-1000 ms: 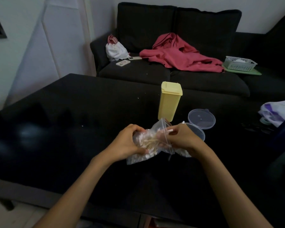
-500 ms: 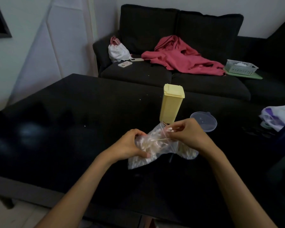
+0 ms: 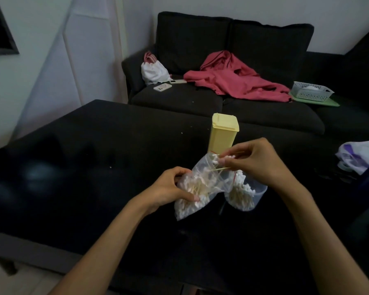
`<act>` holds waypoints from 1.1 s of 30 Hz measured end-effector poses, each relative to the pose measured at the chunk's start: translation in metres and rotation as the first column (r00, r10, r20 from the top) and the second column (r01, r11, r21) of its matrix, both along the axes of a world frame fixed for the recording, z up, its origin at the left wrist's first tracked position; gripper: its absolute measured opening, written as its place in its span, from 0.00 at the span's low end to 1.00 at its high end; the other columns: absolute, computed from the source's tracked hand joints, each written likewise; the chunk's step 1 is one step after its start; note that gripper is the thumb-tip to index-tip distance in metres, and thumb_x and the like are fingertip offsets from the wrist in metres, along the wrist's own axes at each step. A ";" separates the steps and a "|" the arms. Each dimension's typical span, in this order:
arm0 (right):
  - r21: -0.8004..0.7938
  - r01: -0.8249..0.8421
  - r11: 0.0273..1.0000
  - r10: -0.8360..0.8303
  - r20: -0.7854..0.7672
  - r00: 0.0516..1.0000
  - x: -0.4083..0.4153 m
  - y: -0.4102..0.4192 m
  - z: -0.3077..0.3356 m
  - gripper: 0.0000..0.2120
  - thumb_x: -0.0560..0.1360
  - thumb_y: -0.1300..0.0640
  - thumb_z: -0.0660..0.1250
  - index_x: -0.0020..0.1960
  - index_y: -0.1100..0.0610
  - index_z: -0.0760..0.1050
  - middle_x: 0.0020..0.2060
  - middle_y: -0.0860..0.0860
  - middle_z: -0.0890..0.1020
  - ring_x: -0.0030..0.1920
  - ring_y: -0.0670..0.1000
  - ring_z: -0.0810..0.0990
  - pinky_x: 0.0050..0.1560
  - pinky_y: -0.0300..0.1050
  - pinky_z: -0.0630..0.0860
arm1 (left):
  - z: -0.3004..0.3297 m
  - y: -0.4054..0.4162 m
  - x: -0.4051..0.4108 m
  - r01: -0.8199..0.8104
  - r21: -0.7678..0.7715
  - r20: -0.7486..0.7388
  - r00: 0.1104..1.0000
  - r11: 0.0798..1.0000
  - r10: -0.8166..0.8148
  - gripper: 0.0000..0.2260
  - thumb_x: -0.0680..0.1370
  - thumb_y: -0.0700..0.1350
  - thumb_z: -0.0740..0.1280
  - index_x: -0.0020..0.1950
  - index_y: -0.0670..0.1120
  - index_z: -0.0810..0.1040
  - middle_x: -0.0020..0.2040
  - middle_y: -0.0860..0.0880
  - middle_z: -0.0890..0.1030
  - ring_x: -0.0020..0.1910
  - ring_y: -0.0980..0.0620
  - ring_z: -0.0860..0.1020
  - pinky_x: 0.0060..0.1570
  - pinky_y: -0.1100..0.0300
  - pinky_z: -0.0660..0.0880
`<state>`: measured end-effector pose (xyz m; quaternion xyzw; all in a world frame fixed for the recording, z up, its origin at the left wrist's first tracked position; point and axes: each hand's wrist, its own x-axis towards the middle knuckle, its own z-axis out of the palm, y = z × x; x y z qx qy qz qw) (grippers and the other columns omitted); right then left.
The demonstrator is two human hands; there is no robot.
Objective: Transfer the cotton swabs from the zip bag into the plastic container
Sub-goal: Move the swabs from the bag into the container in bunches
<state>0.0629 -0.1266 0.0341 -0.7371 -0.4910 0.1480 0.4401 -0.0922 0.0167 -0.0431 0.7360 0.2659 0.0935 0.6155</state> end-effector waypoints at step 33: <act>0.237 0.433 0.870 -0.310 -0.420 0.853 0.049 -0.039 -0.027 0.04 0.69 0.57 0.73 0.44 0.51 0.82 0.39 0.50 0.86 0.40 0.45 0.84 0.40 0.34 0.78 | 0.034 -0.026 0.035 -0.277 0.443 0.191 0.959 0.853 0.212 0.11 0.81 0.51 0.58 0.59 0.52 0.76 0.59 0.52 0.78 0.55 0.57 0.77 0.48 0.58 0.78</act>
